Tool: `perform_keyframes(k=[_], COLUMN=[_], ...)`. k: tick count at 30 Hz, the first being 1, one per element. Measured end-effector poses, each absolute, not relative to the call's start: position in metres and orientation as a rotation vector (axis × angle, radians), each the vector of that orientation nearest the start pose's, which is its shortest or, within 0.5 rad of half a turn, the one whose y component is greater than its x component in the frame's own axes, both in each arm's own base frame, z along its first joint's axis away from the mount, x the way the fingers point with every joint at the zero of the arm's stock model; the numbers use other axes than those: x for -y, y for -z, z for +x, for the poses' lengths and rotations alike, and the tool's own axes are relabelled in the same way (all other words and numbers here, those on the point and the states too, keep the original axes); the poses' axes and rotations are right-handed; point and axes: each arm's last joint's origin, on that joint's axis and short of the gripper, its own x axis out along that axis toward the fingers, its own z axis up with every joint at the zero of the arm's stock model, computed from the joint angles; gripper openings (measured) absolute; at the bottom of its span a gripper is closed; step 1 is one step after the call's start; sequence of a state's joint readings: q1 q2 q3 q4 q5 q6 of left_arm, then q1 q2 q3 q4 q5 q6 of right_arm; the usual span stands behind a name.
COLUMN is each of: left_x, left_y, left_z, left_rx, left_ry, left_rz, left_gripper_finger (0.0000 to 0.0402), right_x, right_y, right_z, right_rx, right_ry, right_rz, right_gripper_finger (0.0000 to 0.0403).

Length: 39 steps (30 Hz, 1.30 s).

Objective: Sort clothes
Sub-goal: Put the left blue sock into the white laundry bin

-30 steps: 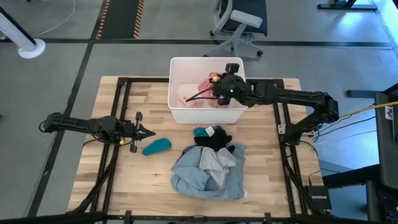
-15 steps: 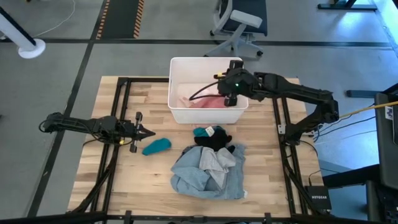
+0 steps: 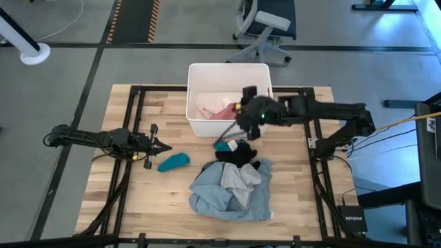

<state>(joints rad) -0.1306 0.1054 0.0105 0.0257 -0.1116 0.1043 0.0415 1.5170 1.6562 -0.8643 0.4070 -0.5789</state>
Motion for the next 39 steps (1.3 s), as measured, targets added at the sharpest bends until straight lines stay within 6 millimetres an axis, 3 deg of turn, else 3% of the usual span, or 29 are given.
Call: perform_keyframes(k=[10, 19, 23, 30, 39], left_x=[0.01, 0.01, 0.01, 0.01, 0.01], left_y=[-0.161, -0.161, -0.161, -0.161, -0.161], left_z=[0.103, 0.103, 0.103, 0.103, 0.103], left_rx=[-0.067, -0.068, -0.067, -0.067, -0.068], left_ry=[0.023, 0.022, 0.023, 0.022, 0.022], left_rz=[0.113, 0.113, 0.113, 0.113, 0.113], left_gripper_finger=[0.0001, 0.0001, 0.0001, 0.0001, 0.0001], right_x=[-0.064, -0.127, -0.147, -0.151, -0.134], right_y=[-0.377, -0.373, -0.361, -0.341, -0.284], right_z=[0.326, 0.297, 0.278, 0.247, 0.215], right_rx=[-0.785, -0.734, -0.73, -0.674, -0.506], right_ry=[-0.049, -0.133, -0.164, -0.075, 0.133], right_rz=[-0.798, -0.963, -1.033, -1.033, -0.944], right_gripper_finger=[0.0232, 0.0232, 0.0232, 0.0232, 0.0232])
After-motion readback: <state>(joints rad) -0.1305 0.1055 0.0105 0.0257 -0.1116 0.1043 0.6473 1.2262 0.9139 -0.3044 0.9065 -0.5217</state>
